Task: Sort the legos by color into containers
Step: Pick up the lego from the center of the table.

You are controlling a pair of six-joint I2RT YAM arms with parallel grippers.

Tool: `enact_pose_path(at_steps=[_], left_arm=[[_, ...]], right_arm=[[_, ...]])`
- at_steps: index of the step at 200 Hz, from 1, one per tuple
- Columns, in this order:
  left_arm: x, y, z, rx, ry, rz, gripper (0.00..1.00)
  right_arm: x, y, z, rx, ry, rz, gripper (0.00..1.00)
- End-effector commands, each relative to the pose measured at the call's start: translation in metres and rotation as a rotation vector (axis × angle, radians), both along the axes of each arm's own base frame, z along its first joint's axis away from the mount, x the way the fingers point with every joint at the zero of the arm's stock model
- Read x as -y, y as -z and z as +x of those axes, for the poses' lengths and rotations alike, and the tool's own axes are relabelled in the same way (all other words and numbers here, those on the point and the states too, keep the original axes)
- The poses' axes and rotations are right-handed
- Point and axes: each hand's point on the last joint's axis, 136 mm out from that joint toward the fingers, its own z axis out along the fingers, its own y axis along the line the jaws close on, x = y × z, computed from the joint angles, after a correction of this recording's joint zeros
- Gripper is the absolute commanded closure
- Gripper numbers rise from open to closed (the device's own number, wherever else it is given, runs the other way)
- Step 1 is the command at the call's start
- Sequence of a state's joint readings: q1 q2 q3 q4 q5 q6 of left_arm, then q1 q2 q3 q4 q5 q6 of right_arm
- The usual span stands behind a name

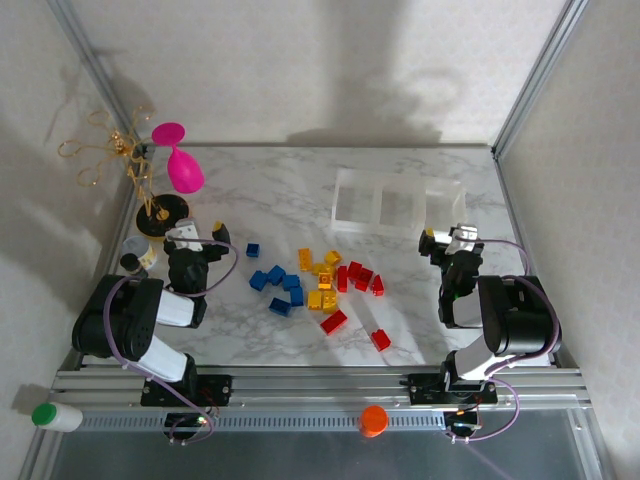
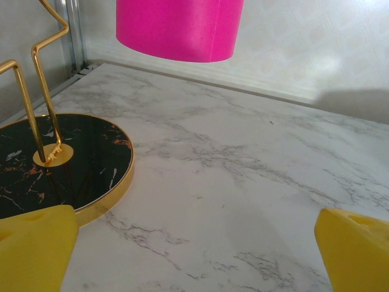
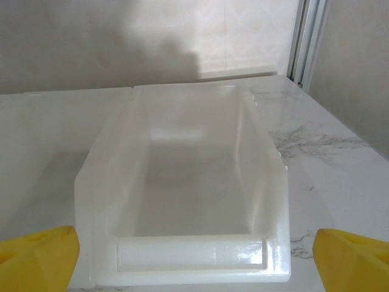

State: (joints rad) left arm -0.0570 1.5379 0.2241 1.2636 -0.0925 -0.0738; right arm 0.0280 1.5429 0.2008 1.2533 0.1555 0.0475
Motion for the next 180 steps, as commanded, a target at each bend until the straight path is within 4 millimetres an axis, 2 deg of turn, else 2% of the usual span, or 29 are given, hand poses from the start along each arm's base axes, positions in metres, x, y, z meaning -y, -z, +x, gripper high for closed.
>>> enact_pose_path(at_steps=[1, 23, 46, 63, 67, 100, 111, 124, 142, 153, 180], left_arm=[[0.001, -0.013, 0.008, -0.001, -0.008, 0.025, 0.01], [0.002, -0.019, 0.013, -0.051, -0.056, 0.047, 0.01], [0.004, -0.023, 0.01, -0.06, -0.06, 0.026, 0.01], [0.004, -0.032, 0.005, -0.044, -0.06, -0.008, 0.01], [0.005, -0.034, 0.005, -0.045, -0.055, -0.016, 0.01], [0.01, -0.055, 0.0, -0.049, -0.038, -0.103, 0.01], [0.007, -0.06, -0.005, -0.043, -0.056, -0.148, 0.01], [0.0, -0.066, -0.012, -0.027, -0.081, -0.216, 0.0], [-0.005, -0.07, -0.014, -0.036, -0.076, -0.319, 0.01], [0.0, -0.069, -0.013, -0.04, -0.038, -0.385, 0.01], [0.002, -0.046, -0.01, -0.13, -0.038, -0.511, 0.01]], right_arm=[[-0.002, -0.022, 0.004, 0.063, -0.006, -0.008, 0.01], [0.005, -0.029, -0.001, 0.077, 0.032, -0.003, 0.01], [0.018, -0.035, -0.004, 0.067, 0.117, 0.027, 0.01], [0.023, -0.03, -0.006, 0.013, 0.152, 0.061, 0.01], [0.022, -0.042, 0.001, 0.034, 0.148, 0.074, 0.01], [0.02, -0.058, 0.003, 0.002, 0.16, 0.205, 0.01], [0.019, -0.056, 0.002, -0.047, 0.185, 0.291, 0.01], [0.021, -0.043, -0.002, -0.131, 0.238, 0.384, 0.01], [0.009, -0.032, -0.005, -0.214, 0.191, 0.426, 0.01], [0.003, -0.029, -0.008, -0.23, 0.163, 0.456, 0.01], [-0.015, -0.028, -0.012, -0.282, 0.083, 0.502, 0.01]])
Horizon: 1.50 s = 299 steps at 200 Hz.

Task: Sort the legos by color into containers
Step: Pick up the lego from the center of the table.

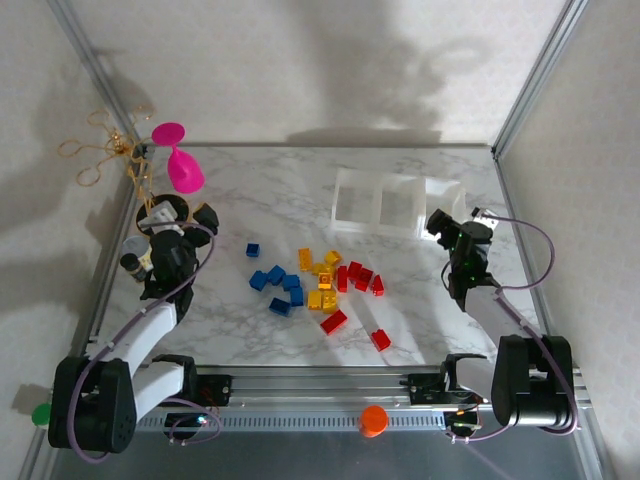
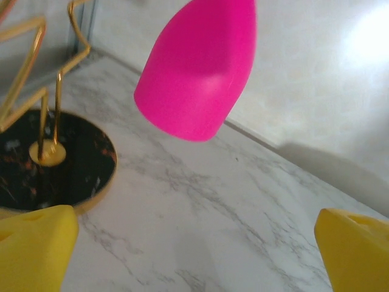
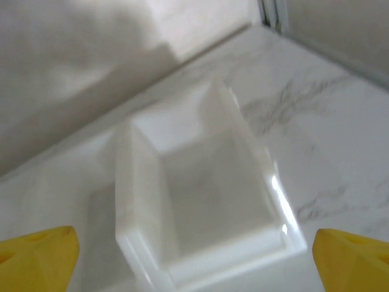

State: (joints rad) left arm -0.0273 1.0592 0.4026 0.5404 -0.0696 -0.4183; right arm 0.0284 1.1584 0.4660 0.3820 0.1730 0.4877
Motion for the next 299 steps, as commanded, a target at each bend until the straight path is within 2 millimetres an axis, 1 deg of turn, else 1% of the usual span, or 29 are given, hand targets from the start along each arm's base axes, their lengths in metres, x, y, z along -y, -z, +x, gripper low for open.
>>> enact_pose_path(at_steps=[1, 13, 22, 38, 52, 56, 63, 89, 112, 135, 160, 184, 202, 217, 241, 262, 299], left_arm=[[0.01, 0.025, 0.003, -0.111, 0.044, -0.179, 0.01], [0.008, 0.033, 0.001, -0.148, 0.034, -0.2, 0.01], [0.009, 0.035, -0.002, -0.152, 0.041, -0.218, 0.01], [0.017, 0.035, -0.01, -0.14, 0.073, -0.257, 0.01], [0.028, 0.033, -0.015, -0.144, 0.121, -0.265, 0.01], [0.031, 0.038, -0.018, -0.172, 0.128, -0.265, 0.01], [0.036, 0.039, -0.022, -0.184, 0.142, -0.262, 0.01], [0.068, 0.04, -0.032, -0.225, 0.239, -0.249, 0.01], [0.095, 0.043, -0.042, -0.286, 0.322, -0.238, 0.0], [0.117, 0.047, -0.056, -0.325, 0.386, -0.234, 0.01], [0.144, 0.052, -0.073, -0.362, 0.47, -0.227, 0.01], [0.164, 0.057, -0.086, -0.394, 0.526, -0.216, 0.01], [0.184, 0.055, -0.096, -0.382, 0.599, -0.23, 0.01], [0.194, 0.056, -0.103, -0.385, 0.628, -0.221, 0.01], [0.205, 0.053, -0.107, -0.382, 0.649, -0.2, 0.01], [0.215, 0.054, -0.111, -0.382, 0.671, -0.201, 0.01], [0.225, 0.057, -0.112, -0.397, 0.688, -0.172, 0.01]], right_arm=[[-0.018, 0.014, -0.011, -0.095, -0.07, 0.105, 0.01], [-0.024, 0.018, -0.014, -0.135, -0.093, 0.099, 0.01], [-0.03, 0.02, -0.016, -0.16, -0.117, 0.092, 0.01], [-0.042, 0.021, -0.021, -0.202, -0.165, 0.072, 0.01], [-0.052, 0.022, -0.027, -0.237, -0.197, 0.057, 0.01], [-0.054, 0.022, -0.028, -0.245, -0.203, 0.053, 0.01], [-0.058, 0.023, -0.03, -0.263, -0.212, 0.051, 0.01], [-0.077, 0.034, -0.04, -0.357, -0.275, 0.05, 0.01], [-0.104, 0.041, -0.051, -0.434, -0.359, 0.062, 0.01], [-0.133, 0.05, -0.065, -0.508, -0.447, 0.04, 0.01], [-0.149, 0.062, -0.083, -0.587, -0.481, -0.002, 0.02], [-0.156, 0.072, -0.1, -0.642, -0.488, -0.039, 0.05], [-0.152, 0.081, -0.11, -0.674, -0.466, -0.057, 0.08], [-0.153, 0.087, -0.115, -0.683, -0.47, -0.041, 0.13], [-0.152, 0.098, -0.118, -0.698, -0.471, -0.042, 0.2], [-0.162, 0.101, -0.119, -0.696, -0.517, -0.048, 0.28], [-0.168, 0.113, -0.121, -0.726, -0.54, -0.089, 0.35]])
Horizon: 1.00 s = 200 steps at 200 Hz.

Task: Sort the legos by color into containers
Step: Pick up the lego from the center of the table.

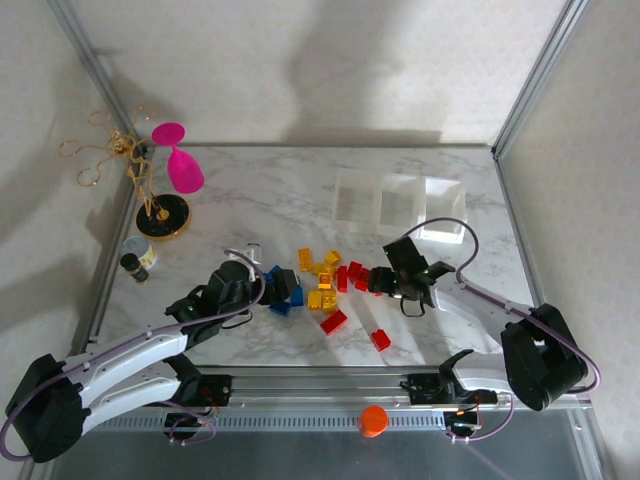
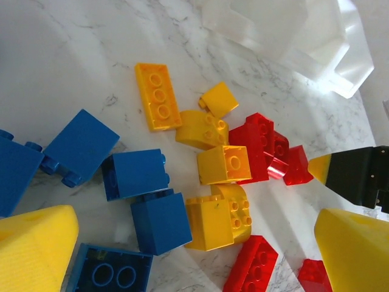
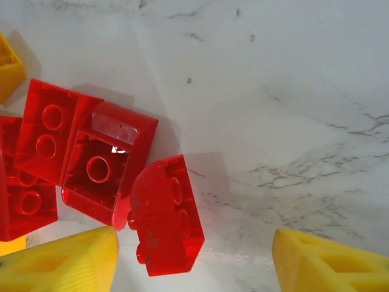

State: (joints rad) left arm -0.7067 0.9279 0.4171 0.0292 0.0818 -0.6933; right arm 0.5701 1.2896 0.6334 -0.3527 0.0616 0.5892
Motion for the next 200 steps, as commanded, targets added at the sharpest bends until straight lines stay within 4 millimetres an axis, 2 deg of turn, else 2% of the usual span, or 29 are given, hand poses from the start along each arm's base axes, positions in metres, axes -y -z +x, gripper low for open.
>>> enact_pose_path(at_steps=[1, 75, 124, 200], left_arm=[[0.005, -0.011, 0.006, 0.031, -0.02, -0.003, 0.01], [0.009, -0.005, 0.006, 0.023, -0.011, 0.041, 0.0], [0.01, -0.008, 0.006, 0.029, -0.01, 0.039, 0.01], [0.012, -0.013, 0.008, 0.034, -0.004, 0.05, 0.0]], right_arm=[[-0.002, 0.009, -0.001, -0.008, -0.019, -0.029, 0.35], [-0.006, 0.025, 0.001, -0.027, -0.038, -0.057, 0.49], [-0.002, 0.026, 0.004, -0.019, -0.039, -0.087, 0.57], [0.006, 0.006, 0.009, 0.038, -0.017, -0.116, 0.67]])
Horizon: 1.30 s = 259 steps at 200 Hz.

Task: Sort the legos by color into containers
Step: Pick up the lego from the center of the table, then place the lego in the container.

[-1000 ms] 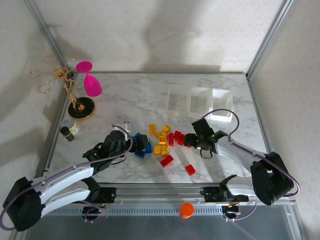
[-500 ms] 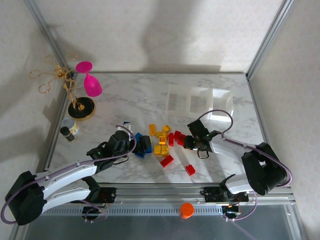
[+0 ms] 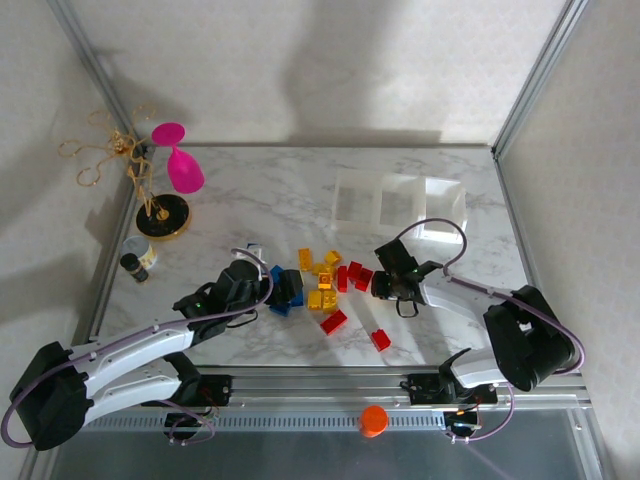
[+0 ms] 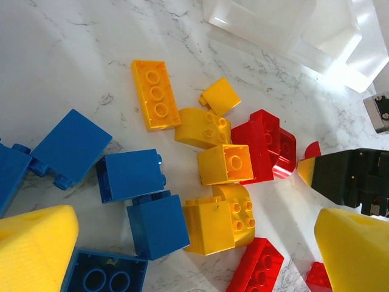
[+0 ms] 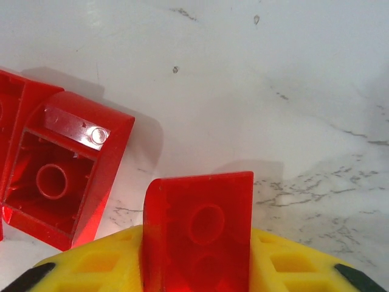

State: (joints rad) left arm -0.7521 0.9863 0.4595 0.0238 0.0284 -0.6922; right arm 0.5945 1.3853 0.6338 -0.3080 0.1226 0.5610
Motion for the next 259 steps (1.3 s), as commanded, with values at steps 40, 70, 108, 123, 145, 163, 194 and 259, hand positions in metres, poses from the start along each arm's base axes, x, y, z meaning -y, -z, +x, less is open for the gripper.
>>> enact_pose_path(at_steps=[40, 70, 108, 123, 145, 163, 194, 259], left_arm=[[0.005, -0.025, 0.01, 0.052, -0.003, 0.018, 0.0], [0.002, -0.039, 0.017, 0.081, -0.037, 0.022, 0.0], [0.0, -0.055, 0.027, 0.113, -0.08, 0.008, 0.0], [-0.001, -0.06, 0.033, 0.12, -0.098, 0.022, 0.0], [-0.004, -0.068, 0.043, 0.133, -0.127, 0.034, 0.0], [-0.009, -0.073, 0.053, 0.143, -0.155, 0.035, 0.0], [-0.016, -0.073, 0.07, 0.137, -0.188, 0.021, 0.0], [-0.027, -0.066, 0.097, 0.123, -0.228, 0.053, 0.0]], right_arm=[[0.005, -0.033, 0.012, 0.091, 0.013, -0.029, 0.68], [0.0, -0.058, 0.026, 0.157, 0.005, -0.018, 0.68], [-0.017, -0.091, 0.06, 0.242, -0.007, -0.014, 0.68], [-0.028, -0.101, 0.077, 0.275, -0.023, -0.01, 0.68], [-0.04, -0.11, 0.103, 0.313, -0.028, -0.034, 0.68], [-0.056, -0.115, 0.127, 0.344, -0.042, -0.028, 0.68], [-0.065, -0.113, 0.166, 0.382, -0.026, -0.111, 0.68], [-0.075, -0.089, 0.233, 0.399, 0.024, -0.223, 0.66]])
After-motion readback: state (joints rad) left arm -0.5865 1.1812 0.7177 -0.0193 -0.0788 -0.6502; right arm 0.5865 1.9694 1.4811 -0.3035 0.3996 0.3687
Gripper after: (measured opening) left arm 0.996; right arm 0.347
